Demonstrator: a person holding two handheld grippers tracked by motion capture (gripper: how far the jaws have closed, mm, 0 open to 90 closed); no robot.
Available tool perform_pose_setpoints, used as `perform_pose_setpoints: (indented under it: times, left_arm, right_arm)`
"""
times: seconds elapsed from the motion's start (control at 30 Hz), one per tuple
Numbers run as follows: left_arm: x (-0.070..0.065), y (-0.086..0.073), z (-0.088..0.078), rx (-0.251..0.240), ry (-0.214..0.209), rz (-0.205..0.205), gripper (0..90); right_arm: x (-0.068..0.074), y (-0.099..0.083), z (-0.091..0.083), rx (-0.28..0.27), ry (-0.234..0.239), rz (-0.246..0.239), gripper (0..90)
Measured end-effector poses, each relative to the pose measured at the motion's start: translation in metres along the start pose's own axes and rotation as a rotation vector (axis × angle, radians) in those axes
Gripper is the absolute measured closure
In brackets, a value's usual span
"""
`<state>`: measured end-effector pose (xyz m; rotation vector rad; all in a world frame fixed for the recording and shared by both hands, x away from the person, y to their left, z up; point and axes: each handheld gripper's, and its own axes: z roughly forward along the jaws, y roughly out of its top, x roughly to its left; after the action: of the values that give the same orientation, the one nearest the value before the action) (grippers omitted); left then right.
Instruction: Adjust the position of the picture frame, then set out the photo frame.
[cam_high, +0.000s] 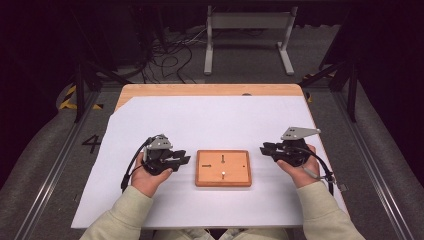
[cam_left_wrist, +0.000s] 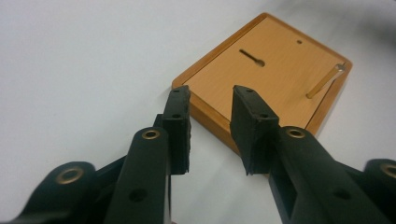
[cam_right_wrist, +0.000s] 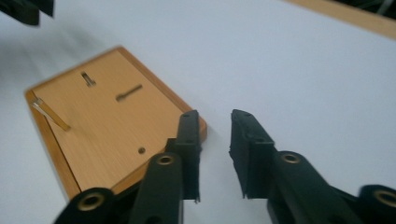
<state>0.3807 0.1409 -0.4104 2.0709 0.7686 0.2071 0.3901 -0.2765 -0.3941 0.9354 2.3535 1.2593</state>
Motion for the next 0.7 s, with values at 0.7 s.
perform_pose_setpoints:
  times: [0.7]
  left_arm:
    - [-0.026,0.009,0.010,-0.097,-0.091,0.074,50.8]
  right_arm:
    - [-0.004,-0.005,-0.021,-0.125,-0.009,-0.002,51.3]
